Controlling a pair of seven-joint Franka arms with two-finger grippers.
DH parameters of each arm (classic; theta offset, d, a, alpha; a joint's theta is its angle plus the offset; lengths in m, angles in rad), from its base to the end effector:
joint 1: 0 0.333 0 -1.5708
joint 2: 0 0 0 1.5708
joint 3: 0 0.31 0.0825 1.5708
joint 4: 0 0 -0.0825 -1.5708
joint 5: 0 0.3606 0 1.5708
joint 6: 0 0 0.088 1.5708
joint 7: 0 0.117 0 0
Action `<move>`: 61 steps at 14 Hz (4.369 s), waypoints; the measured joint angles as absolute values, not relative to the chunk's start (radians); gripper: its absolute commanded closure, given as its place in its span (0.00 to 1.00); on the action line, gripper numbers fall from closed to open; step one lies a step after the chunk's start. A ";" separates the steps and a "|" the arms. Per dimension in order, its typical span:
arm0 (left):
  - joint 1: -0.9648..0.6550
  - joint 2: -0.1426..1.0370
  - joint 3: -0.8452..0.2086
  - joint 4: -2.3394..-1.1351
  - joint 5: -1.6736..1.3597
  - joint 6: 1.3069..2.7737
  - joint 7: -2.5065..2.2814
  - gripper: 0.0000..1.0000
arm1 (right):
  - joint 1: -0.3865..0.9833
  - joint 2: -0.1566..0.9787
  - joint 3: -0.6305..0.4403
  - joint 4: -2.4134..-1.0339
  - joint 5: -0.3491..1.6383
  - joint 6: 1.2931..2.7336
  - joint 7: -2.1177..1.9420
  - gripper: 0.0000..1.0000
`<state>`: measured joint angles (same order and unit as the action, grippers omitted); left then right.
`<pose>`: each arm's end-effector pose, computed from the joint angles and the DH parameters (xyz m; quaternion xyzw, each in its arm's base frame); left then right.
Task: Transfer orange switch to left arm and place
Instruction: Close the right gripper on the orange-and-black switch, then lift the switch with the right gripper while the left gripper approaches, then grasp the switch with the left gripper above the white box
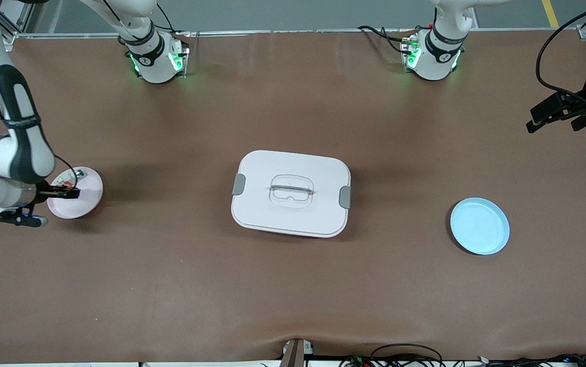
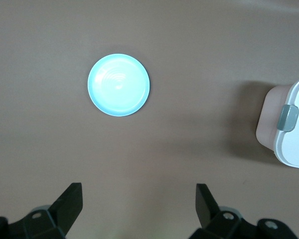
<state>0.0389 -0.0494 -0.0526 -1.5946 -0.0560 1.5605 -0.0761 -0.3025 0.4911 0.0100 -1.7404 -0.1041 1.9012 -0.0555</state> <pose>0.5151 -0.0144 0.6229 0.9991 0.0307 0.0064 0.0270 0.5718 -0.1815 0.2724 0.9812 -0.0921 -0.1692 0.0143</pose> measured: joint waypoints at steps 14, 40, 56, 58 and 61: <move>0.029 -0.050 -0.063 -1.566 -0.368 1.552 -0.076 0.00 | -0.019 0.411 0.023 -1.500 0.247 1.517 0.582 1.00; -0.186 0.248 -0.262 -1.566 -0.769 2.143 -0.192 0.00 | 0.485 0.564 0.030 -1.150 0.627 1.896 1.684 1.00; -0.279 0.347 -0.274 -1.565 -0.787 2.327 -0.186 0.00 | 0.522 0.666 0.073 -1.010 0.633 2.082 1.884 1.00; -0.280 0.352 -0.274 -1.565 -0.787 2.336 -0.178 0.00 | 0.522 0.666 0.077 -1.007 0.633 2.084 1.890 1.00; -0.280 0.357 -0.274 -1.565 -0.787 2.343 -0.158 0.00 | 0.522 0.666 0.085 -1.006 0.634 2.090 1.893 1.00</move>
